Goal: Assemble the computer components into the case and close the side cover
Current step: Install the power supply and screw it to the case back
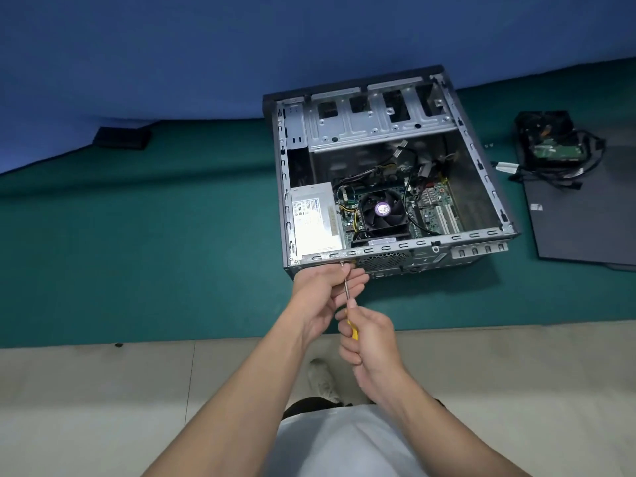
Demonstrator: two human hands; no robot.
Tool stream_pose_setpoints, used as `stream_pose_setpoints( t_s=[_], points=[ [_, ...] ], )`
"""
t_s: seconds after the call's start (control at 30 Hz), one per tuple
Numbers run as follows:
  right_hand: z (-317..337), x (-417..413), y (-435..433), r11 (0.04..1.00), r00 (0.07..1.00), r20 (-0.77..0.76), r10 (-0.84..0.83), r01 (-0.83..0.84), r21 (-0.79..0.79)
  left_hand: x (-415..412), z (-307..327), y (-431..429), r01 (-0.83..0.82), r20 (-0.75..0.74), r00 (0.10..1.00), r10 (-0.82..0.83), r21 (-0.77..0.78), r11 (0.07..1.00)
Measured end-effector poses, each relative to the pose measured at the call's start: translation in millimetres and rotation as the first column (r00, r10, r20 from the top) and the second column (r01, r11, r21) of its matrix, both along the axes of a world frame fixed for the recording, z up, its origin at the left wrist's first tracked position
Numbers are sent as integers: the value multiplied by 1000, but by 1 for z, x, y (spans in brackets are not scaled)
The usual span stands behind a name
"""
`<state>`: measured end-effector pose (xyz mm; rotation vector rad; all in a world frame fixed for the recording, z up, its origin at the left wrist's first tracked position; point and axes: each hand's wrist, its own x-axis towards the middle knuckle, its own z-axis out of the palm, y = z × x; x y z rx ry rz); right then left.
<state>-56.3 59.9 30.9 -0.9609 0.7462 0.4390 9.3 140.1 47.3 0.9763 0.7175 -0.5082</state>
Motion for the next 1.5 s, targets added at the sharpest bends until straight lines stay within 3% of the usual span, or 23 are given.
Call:
stream_pose_setpoints(
  t_s=[0.1,0.2,0.27,0.3,0.33,0.4,0.47,0.53,0.6,0.63,0.7,0.77,0.87,0.97,1.03,1.1,1.13,1.2,1.27,1.33,1.4,1.47,1.5],
  points=[
    [0,4,-10,831,982,-183,-40,134,540,1,-1,2,-7,-28,1000,7,-9,1000],
    [2,6,-14,735,974,-227,-1,155,661,2,-3,1,-35,-49,998,35,-9,999],
    [2,4,-11,885,984,-180,-22,103,455,2,-3,-1,-59,-55,997,59,2,998],
    [1,1,-10,982,994,-111,-5,26,186,3,-4,-2,-69,-53,996,70,8,998],
    [1,-3,-10,981,996,-35,82,-87,-174,3,-4,-3,-76,-49,996,77,16,997],
    [-2,-7,-7,658,940,7,340,-233,-716,2,-5,-5,-89,-41,995,90,28,996],
    [-4,-5,-3,437,885,-39,464,-267,-859,1,-5,-7,-108,-39,993,109,25,994],
    [-8,-2,-1,390,870,-92,484,-308,-868,1,-6,-6,-98,-39,994,99,18,995],
    [-9,3,0,443,875,-92,475,-328,-834,2,-5,-3,-62,-38,997,62,3,998],
    [-8,5,1,550,898,-73,434,-328,-768,2,-5,0,-45,-36,998,44,-9,999],
    [-6,10,3,834,962,-58,268,-262,-486,3,-5,3,-23,-28,999,22,-32,999],
    [-2,12,2,985,984,-123,126,-139,-106,3,-4,4,-11,-34,999,10,-28,1000],
    [3,16,-10,915,967,-214,137,-41,402,4,-4,4,-20,-53,998,19,-11,1000],
    [4,15,-16,786,968,-209,140,19,618,3,-1,3,-20,-72,997,20,-8,1000],
    [3,11,-11,845,979,-198,40,73,530,3,1,0,-24,-80,997,24,10,1000],
    [-1,2,-3,995,995,-95,2,7,99,3,3,0,-33,-74,997,35,31,999],
    [-2,-2,0,980,996,-43,72,-79,-181,3,3,0,-38,-71,997,40,32,999],
    [-4,-8,2,793,976,-67,209,-209,-573,3,4,-1,-42,-69,997,44,29,999],
    [-6,-9,3,622,964,-105,243,-238,-746,3,5,-1,-45,-72,996,47,27,999],
    [-6,-6,6,535,966,-75,247,-200,-821,3,5,-1,-43,-71,996,45,24,999],
    [-1,-2,12,555,973,-31,230,-157,-817,4,4,0,-37,-76,996,39,20,999],
    [2,3,15,748,993,-24,114,-102,-656,4,4,0,-27,-81,996,28,16,999],
    [3,6,14,881,999,-43,19,-37,-472,4,4,1,-22,-81,996,24,19,1000]
  ],
)
